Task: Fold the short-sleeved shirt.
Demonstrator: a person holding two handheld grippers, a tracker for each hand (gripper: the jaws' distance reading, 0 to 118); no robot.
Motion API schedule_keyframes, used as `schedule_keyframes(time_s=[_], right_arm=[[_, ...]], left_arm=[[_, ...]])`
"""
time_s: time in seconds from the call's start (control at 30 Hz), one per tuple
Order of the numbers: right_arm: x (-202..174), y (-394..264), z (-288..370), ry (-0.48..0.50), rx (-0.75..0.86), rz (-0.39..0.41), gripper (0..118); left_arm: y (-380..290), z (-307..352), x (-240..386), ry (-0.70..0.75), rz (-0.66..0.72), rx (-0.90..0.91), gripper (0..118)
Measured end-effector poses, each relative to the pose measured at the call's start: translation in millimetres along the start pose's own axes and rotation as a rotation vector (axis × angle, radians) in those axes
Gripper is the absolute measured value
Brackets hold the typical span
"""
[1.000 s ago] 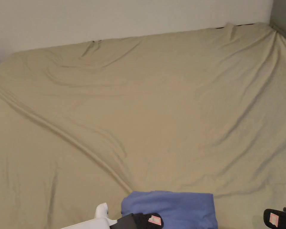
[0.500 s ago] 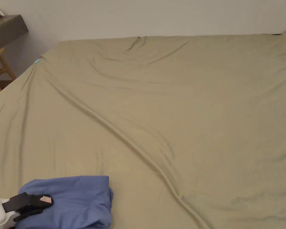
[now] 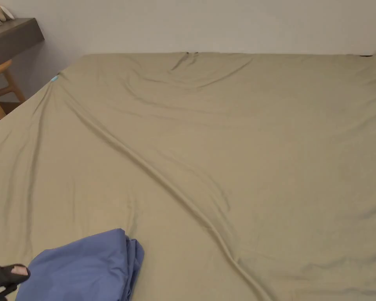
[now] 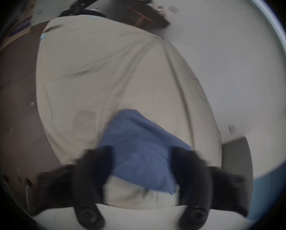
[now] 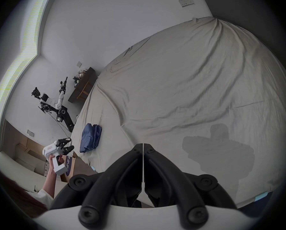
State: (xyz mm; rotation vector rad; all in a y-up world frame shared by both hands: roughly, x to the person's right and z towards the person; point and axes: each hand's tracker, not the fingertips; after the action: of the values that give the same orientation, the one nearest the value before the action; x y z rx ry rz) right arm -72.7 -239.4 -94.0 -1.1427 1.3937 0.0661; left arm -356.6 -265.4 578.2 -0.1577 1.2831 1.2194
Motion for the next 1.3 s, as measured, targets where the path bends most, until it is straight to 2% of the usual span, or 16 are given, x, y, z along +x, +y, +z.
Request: schedule_keyframes(time_s=[0.03, 0.07, 0.3, 0.4, 0.47, 0.6, 0.7, 0.8, 0.87, 0.97, 1.07, 1.13, 1.3], right_arm=[[1, -2, 1, 0.002, 0.005, -0.002, 3], [1, -2, 3, 0.004, 0.008, -0.004, 3], [17, -19, 38, 0.033, 0.106, -0.034, 3], [25, -22, 65, -0.044, 0.196, -0.009, 3], [26, -21, 88, -0.115, 0.282, 0.015, 3], [27, -5, 143, -0.168, 0.498, 0.03, 3], [15, 11, 178, -0.268, 0.681, 0.137, 3], [11, 23, 199, -0.389, 0.882, 0.296, 3], [-9, 27, 206, -0.479, 1.012, 0.385, 3], [-28, 23, 207, -0.558, 1.146, 0.488, 3], [-37, 14, 192, -0.622, 1.177, 0.561, 3], [-40, 9, 180, -0.636, 1.157, 0.588, 3], [-41, 5, 163, -0.594, 1.091, 0.612, 3]], left_arm=[[-9, 7, 12, 0.004, -0.053, 0.01, 35], [-21, 13, 26, 0.024, -0.114, -0.001, 17], [-135, 10, 138, -0.065, -0.494, -0.127, 15], [-186, -2, 205, -0.029, -0.746, -0.058, 15], [-213, -8, 247, -0.08, -0.816, 0.003, 15], [-245, -1, 330, -0.27, -0.83, 0.118, 15], [-265, 23, 386, -0.324, -0.917, 0.293, 15], [-285, 56, 422, -0.303, -0.99, 0.558, 15], [-297, 77, 432, -0.282, -0.975, 0.72, 15], [-306, 92, 431, -0.275, -0.904, 0.834, 15], [-314, 93, 416, -0.322, -0.833, 0.891, 15], [-315, 89, 407, -0.31, -0.834, 0.887, 15], [-319, 88, 400, -0.293, -0.886, 0.918, 15]])
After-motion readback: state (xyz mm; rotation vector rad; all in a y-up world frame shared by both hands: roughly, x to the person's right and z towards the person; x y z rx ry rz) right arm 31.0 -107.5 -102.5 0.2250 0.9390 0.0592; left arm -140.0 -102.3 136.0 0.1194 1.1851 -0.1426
